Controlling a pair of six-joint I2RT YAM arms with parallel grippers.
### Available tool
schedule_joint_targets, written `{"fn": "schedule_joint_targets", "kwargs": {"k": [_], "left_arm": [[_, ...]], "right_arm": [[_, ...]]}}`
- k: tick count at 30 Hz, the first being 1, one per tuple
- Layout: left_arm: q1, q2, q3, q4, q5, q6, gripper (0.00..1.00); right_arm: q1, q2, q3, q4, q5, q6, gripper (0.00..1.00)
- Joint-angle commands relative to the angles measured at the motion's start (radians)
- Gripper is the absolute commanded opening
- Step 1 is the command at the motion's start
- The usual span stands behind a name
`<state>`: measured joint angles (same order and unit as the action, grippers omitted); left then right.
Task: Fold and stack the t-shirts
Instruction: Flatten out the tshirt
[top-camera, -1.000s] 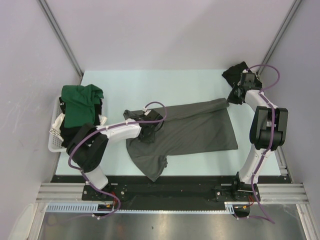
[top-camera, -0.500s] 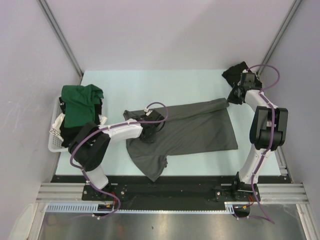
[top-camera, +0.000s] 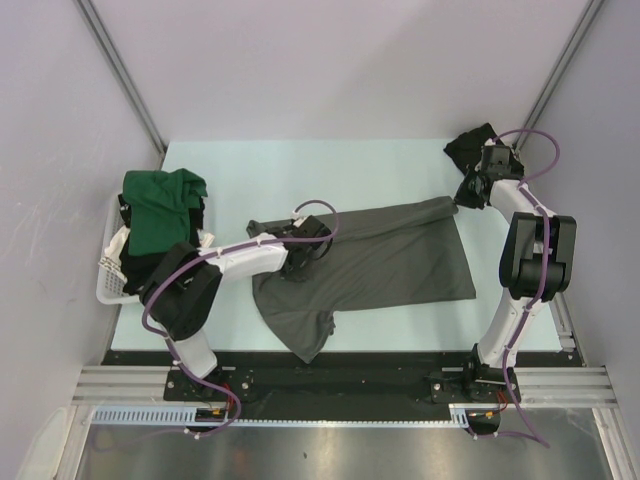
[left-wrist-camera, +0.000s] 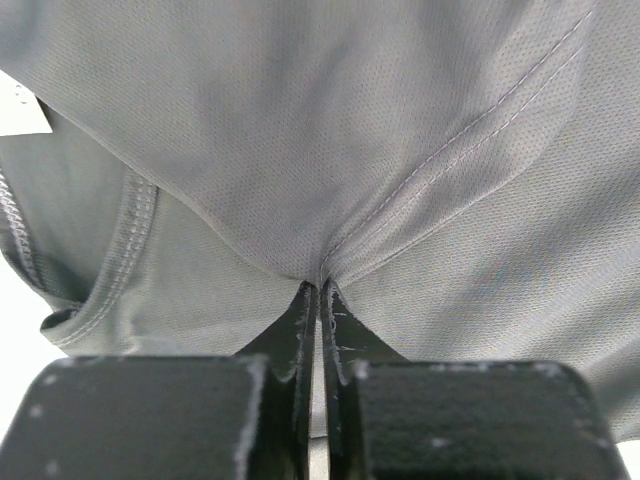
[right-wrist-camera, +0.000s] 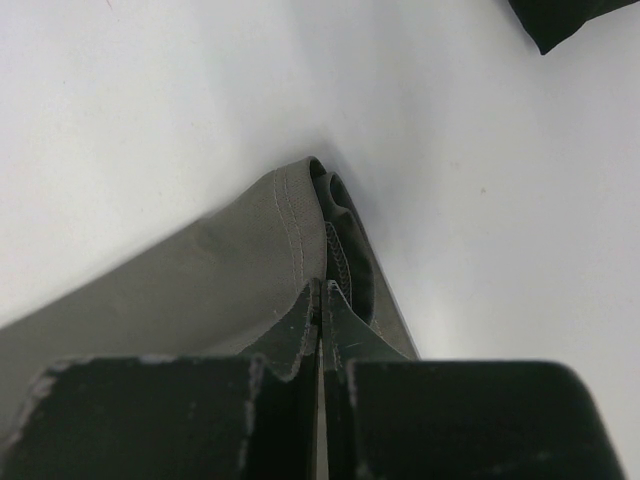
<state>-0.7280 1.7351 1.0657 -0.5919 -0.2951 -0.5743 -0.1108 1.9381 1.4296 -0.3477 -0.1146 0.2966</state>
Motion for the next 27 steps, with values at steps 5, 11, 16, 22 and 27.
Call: {"fn": "schedule_joint_targets", "kwargs": {"k": [5,11,16,22,27], "left_arm": [[0.004,0.003,0.098,-0.019,-0.117,0.097,0.0],[0.176,0.095,0.406,-0.051,-0.196,0.24,0.0],[0.35,0.304,0.834,-0.129,-0.194,0.283,0.0],[0.478,0.471,1.349,-0.183,-0.161,0.222,0.0],[0.535,0.448,1.396,-0.042,-0.179,0.212,0.0]], "right_arm": [[-0.006,-0.036,0.04,0.006,-0.008,0.009,0.0],[-0.001,-0.019,0.161,-0.003,-0.019,0.006,0.0],[0.036,0.076,0.533,-0.114,0.041,-0.04,0.0],[0.045,0.189,0.955,-0.177,0.151,-0.064,0.0],[0.034,0.214,1.034,-0.168,0.174,-0.07,0.0]]}}
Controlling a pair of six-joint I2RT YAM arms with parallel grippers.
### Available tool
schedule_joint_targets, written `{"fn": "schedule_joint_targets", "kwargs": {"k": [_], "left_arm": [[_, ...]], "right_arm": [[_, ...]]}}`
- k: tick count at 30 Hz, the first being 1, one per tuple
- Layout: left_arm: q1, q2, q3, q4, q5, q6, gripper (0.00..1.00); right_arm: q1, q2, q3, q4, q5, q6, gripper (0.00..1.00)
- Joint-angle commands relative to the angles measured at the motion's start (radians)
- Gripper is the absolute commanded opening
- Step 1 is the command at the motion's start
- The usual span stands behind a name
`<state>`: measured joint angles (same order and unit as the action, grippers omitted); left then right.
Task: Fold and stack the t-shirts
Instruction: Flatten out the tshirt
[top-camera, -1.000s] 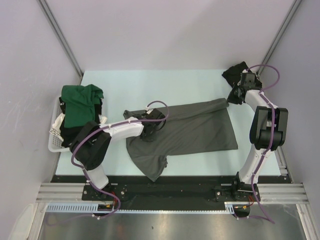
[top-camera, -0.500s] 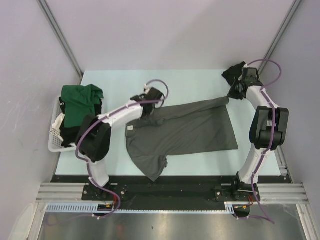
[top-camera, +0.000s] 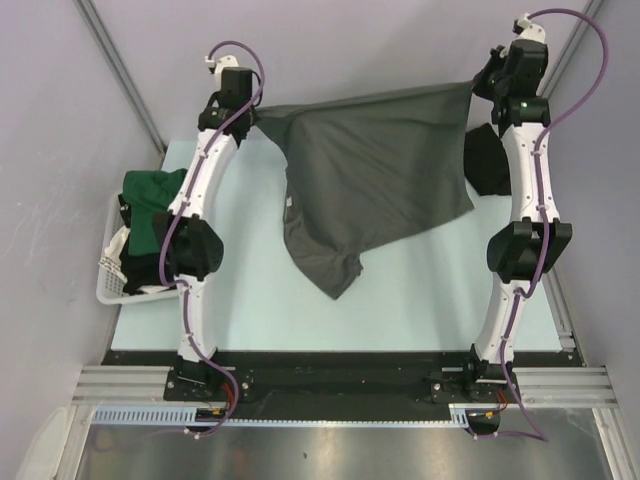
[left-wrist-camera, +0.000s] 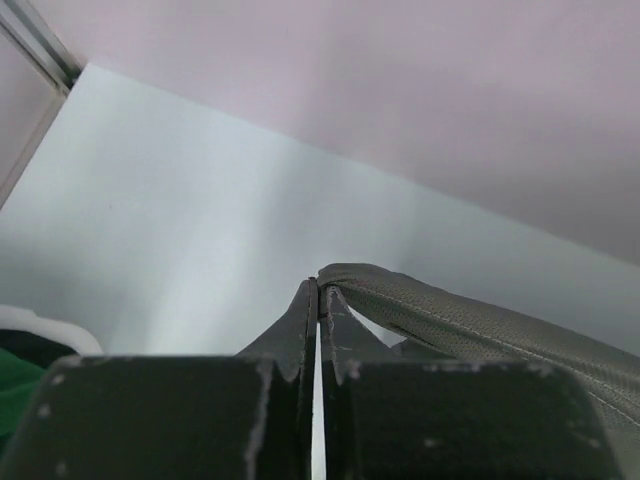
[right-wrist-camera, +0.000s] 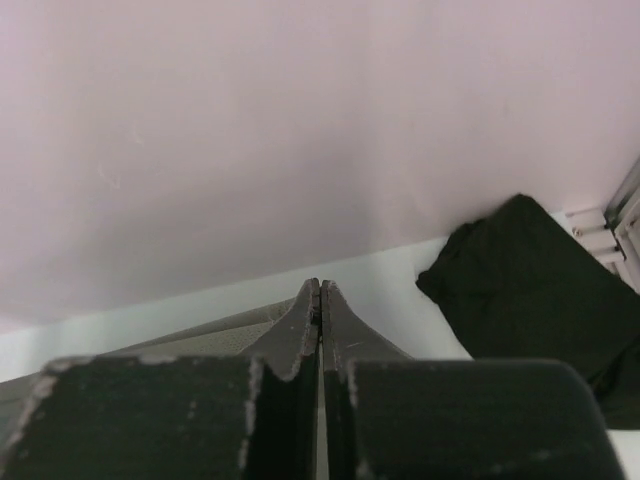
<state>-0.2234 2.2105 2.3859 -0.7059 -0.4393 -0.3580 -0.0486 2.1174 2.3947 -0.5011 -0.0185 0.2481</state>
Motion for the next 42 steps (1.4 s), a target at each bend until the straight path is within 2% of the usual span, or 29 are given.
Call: {"fn": "schedule_joint_targets", "kwargs": {"k": [1,5,12,22,26,28,30,32,33,34,35,36,37,40,42], "left_arm": [[0.033,-0.029,0.094,0.085,-0.041,0.022,0.0],[0.068,-0.083,0.133,0.138,-0.052,0.007,0.0],[0.11,-0.185,0.168,0.244,-0.101,0.063,0.0],[0.107,-0.275,0.177,0.512,-0.171,0.191,0.0],[0.114,-0.287,0.155,0.504,-0.193,0.205,0.0],[0.116,-0.311,0.125,0.45,-0.173,0.185,0.0],[0.114,-0.375,0.052,0.395,-0.148,0.16,0.0],[0.102,-0.461,-0.153,0.39,-0.144,0.151,0.0],[0.095,-0.573,-0.239,0.402,-0.15,0.163,0.0],[0.088,-0.622,-0.398,0.413,-0.151,0.194,0.0],[0.079,-0.685,-0.472,0.41,-0.15,0.205,0.0],[0.075,-0.742,-0.546,0.402,-0.139,0.208,0.0],[0.068,-0.87,-0.699,0.407,-0.139,0.224,0.0],[0.038,-1.049,-0.909,0.352,-0.159,0.196,0.0],[-0.02,-1.173,-0.967,0.304,-0.214,0.202,0.0]], "right_arm": [[-0.03,0.032,0.069,-0.007,0.077,-0.021,0.0],[-0.025,0.013,0.099,0.022,0.072,-0.033,0.0],[-0.04,-0.03,0.167,0.081,0.094,-0.047,0.0],[-0.028,-0.106,0.164,0.253,0.135,-0.109,0.0],[-0.053,-0.132,0.141,0.248,0.124,-0.115,0.0],[-0.063,-0.155,0.112,0.24,0.106,-0.106,0.0],[-0.069,-0.207,0.049,0.21,0.089,-0.102,0.0],[-0.074,-0.262,-0.02,0.175,0.094,-0.104,0.0],[-0.077,-0.322,-0.095,0.164,0.098,-0.105,0.0],[-0.08,-0.362,-0.145,0.144,0.107,-0.099,0.0],[-0.086,-0.399,-0.193,0.135,0.107,-0.095,0.0],[-0.094,-0.486,-0.307,0.131,0.109,-0.07,0.0],[-0.097,-0.529,-0.366,0.128,0.107,-0.063,0.0],[-0.093,-0.684,-0.55,0.076,0.147,-0.01,0.0],[-0.06,-0.737,-0.601,0.023,0.211,-0.003,0.0]]}}
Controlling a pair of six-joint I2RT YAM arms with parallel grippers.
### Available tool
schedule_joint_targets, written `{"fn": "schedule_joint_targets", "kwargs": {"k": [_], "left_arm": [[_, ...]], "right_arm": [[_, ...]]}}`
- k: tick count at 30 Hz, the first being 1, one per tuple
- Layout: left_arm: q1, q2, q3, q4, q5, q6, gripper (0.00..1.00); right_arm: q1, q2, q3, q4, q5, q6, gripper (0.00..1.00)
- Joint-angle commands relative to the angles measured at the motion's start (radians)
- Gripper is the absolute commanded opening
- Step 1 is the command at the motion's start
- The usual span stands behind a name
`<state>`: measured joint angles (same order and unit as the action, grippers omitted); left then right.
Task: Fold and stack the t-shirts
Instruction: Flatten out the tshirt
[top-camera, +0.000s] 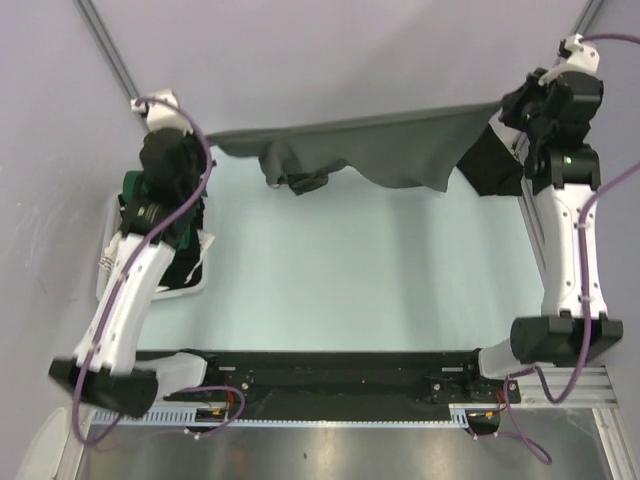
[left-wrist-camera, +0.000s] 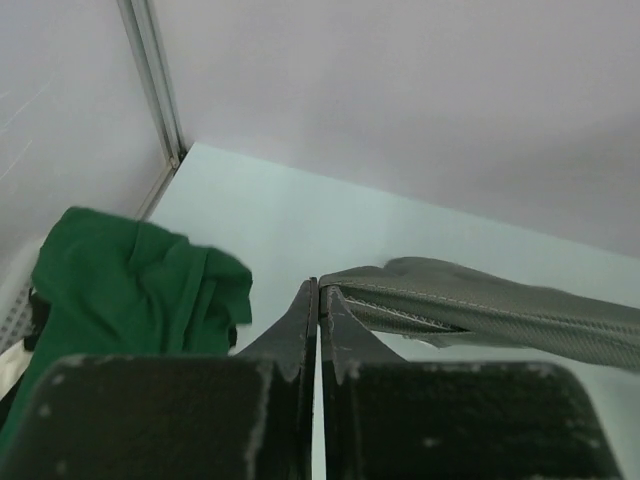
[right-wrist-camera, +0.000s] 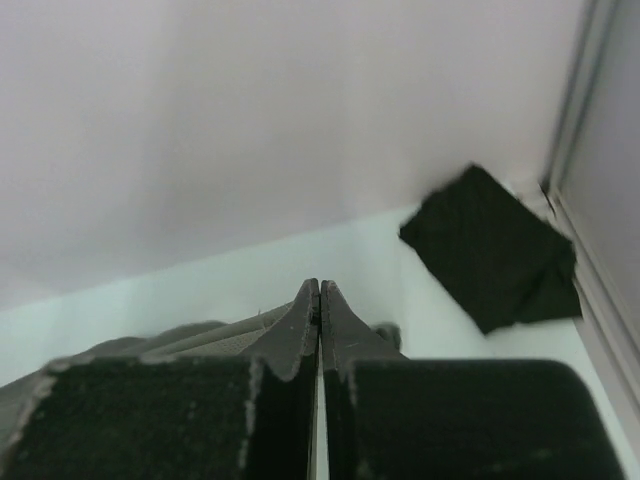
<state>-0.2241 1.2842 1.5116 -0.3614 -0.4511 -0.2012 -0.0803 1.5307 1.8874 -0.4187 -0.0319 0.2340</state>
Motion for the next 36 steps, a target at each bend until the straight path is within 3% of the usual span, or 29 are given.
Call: {"fn": "schedule_joint_targets", "kwargs": {"k": [1,5,6,9,13,16,21,29,32,36], "left_arm": [[-0.036,-0.275,-0.109,-0.125,-0.21,0.033,0.0],[-0.057,-0.391,-0.126,-0.483,-0.123,-0.15,0.0],[-0.057,-0.408,-0.137,-0.557,-0.059,-0.247,0.0],[-0.055,-0.517,-0.227,-0.769,0.087,-0.358,0.0],[-0.057,-0.675,-0.361,-0.943,0.228,-0.411,0.0],[-0.055,-0.718,-0.349,-1.083,0.277,-0.423,0.0],[-0.055,-0.758,-0.35,-1.105,0.442,-0.42,0.0],[-0.055,-0.735,-0.436,-1.104,0.534,-0.49,0.0],[-0.055,-0.735,-0.468,-1.097,0.516,-0.506,0.0],[-0.057,-0.628,-0.446,-0.934,0.424,-0.446,0.0]], "right_arm": [[0.017,-0.193,-0.112,-0.118,0.293,0.007,0.0],[0.041,-0.263,-0.123,-0.395,0.317,0.106,0.0],[0.036,-0.282,-0.123,-0.458,0.296,0.134,0.0],[0.036,-0.349,-0.135,-0.693,0.221,0.212,0.0],[0.033,-0.441,-0.198,-0.933,0.13,0.234,0.0],[0.031,-0.475,-0.261,-1.101,0.055,0.205,0.0],[0.024,-0.613,-0.479,-1.1,-0.144,0.212,0.0],[0.024,-0.684,-0.664,-1.1,-0.118,0.255,0.0],[0.024,-0.722,-0.726,-1.086,-0.123,0.266,0.0],[0.024,-0.689,-0.735,-0.923,-0.097,0.271,0.0]]}}
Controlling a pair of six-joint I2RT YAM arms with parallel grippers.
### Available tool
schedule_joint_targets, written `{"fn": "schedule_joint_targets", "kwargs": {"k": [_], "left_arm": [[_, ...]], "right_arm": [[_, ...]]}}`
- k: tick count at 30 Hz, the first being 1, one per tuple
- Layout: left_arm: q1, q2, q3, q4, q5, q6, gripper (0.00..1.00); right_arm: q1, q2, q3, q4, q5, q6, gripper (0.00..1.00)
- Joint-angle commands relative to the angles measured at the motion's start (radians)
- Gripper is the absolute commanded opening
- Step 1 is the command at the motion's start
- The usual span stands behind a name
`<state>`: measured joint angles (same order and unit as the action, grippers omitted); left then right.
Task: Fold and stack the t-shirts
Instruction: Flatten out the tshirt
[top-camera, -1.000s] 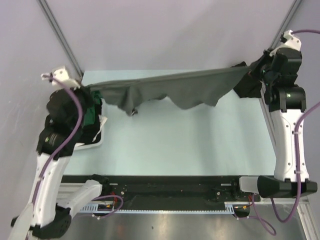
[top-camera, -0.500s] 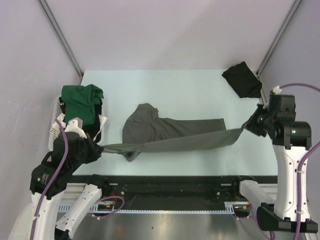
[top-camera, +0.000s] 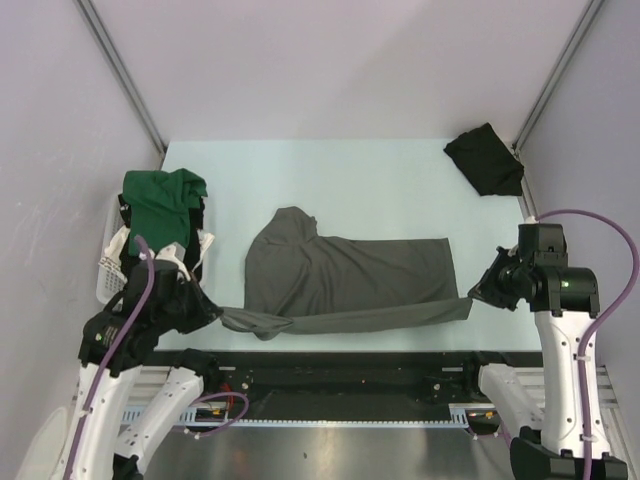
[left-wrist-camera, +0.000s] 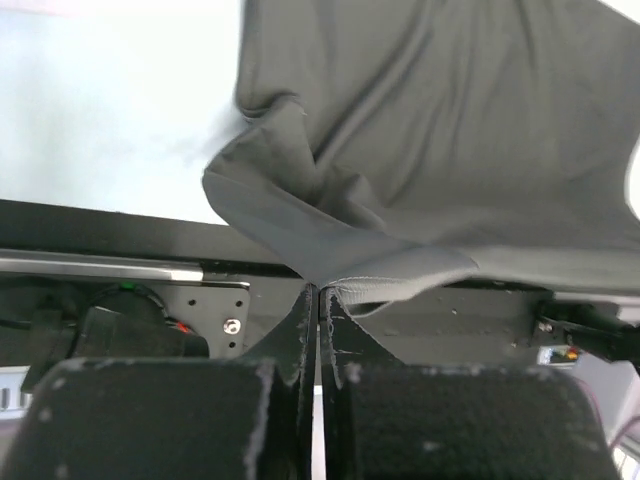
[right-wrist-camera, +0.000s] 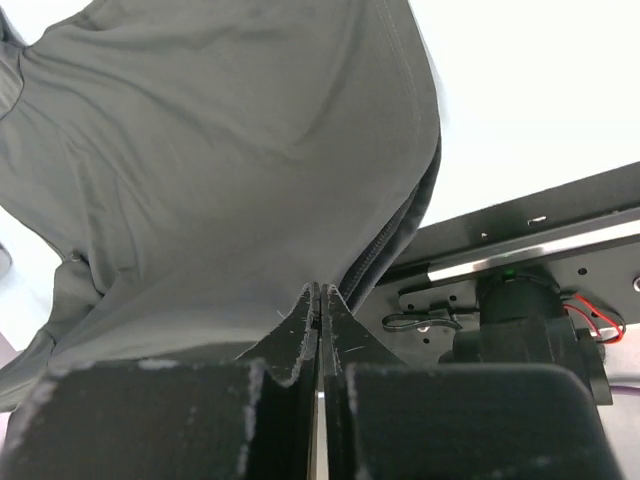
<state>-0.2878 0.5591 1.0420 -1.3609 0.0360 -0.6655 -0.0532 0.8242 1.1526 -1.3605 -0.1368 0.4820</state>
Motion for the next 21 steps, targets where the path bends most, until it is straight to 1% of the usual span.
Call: {"fn": "schedule_joint_targets", "kwargs": {"k": [1,2,3,4,5,6,7,8,9,10,11,12,13,14,15,16,17,18,19,20,21], "left_arm": [[0.009,0.146,0.047,0.11,-0.093,0.032,0.0],[0.007,0.189,0.058,0.219,-0.119,0.055,0.0],[0.007,0.29,0.079,0.283,-0.149,0.07,0.0],[0.007,0.347,0.098,0.348,-0.177,0.087,0.0],[0.01,0.405,0.124,0.455,-0.198,0.102,0.0],[0.01,0.485,0.207,0.506,-0.22,0.115,0.0],[0.01,0.627,0.258,0.555,-0.228,0.128,0.0],[0.012,0.719,0.318,0.624,-0.234,0.148,0.0],[0.012,0.802,0.475,0.646,-0.242,0.165,0.0],[0.013,1.002,0.586,0.648,-0.254,0.182,0.0],[0.018,1.109,0.731,0.569,-0.255,0.202,0.0],[0.016,1.219,1.097,0.506,-0.26,0.217,0.0],[0.019,1.456,1.312,0.44,-0.275,0.23,0.0],[0.032,1.504,1.452,0.428,-0.253,0.204,0.0],[0.047,1.539,1.533,0.471,-0.23,0.166,0.0],[0.077,1.558,1.55,0.512,-0.202,0.102,0.0],[0.09,1.568,1.549,0.605,-0.2,0.074,0.0],[0.099,1.564,1.514,0.658,-0.196,0.054,0.0],[0.116,1.559,1.497,0.713,-0.193,0.025,0.0],[0.122,1.555,1.492,0.79,-0.215,0.012,0.0],[0.125,1.552,1.495,0.828,-0.228,0.014,0.0]], "right_arm": [[-0.005,0.039,-0.001,0.061,0.019,0.024,0.0],[-0.005,0.099,0.001,0.117,0.019,0.02,0.0],[-0.004,0.13,0.001,0.236,0.028,0.023,0.0],[-0.007,0.165,0.005,0.294,0.032,0.021,0.0],[-0.014,0.247,0.013,0.361,0.023,0.003,0.0],[-0.016,0.288,0.031,0.483,0.043,0.001,0.0],[-0.02,0.341,0.051,0.538,0.057,0.003,0.0],[-0.025,0.384,0.064,0.605,0.059,-0.005,0.0],[-0.031,0.488,0.12,0.723,0.06,-0.003,0.0],[-0.031,0.536,0.159,0.769,0.065,-0.003,0.0],[-0.03,0.585,0.197,0.817,0.065,-0.005,0.0],[-0.03,0.69,0.261,0.868,0.071,-0.008,0.0],[-0.027,0.735,0.394,0.87,0.086,-0.016,0.0],[-0.024,0.786,0.47,0.894,0.097,-0.028,0.0],[-0.022,0.876,0.545,0.888,0.097,-0.042,0.0],[-0.02,0.941,0.754,0.867,0.108,-0.058,0.0],[-0.019,1.001,0.876,0.803,0.103,-0.077,0.0],[-0.019,1.065,1.004,0.758,0.109,-0.089,0.0],[-0.019,1.21,1.165,0.717,0.115,-0.115,0.0],[-0.022,1.274,1.437,0.659,0.111,-0.123,0.0],[-0.022,1.341,1.572,0.653,0.114,-0.125,0.0]]}}
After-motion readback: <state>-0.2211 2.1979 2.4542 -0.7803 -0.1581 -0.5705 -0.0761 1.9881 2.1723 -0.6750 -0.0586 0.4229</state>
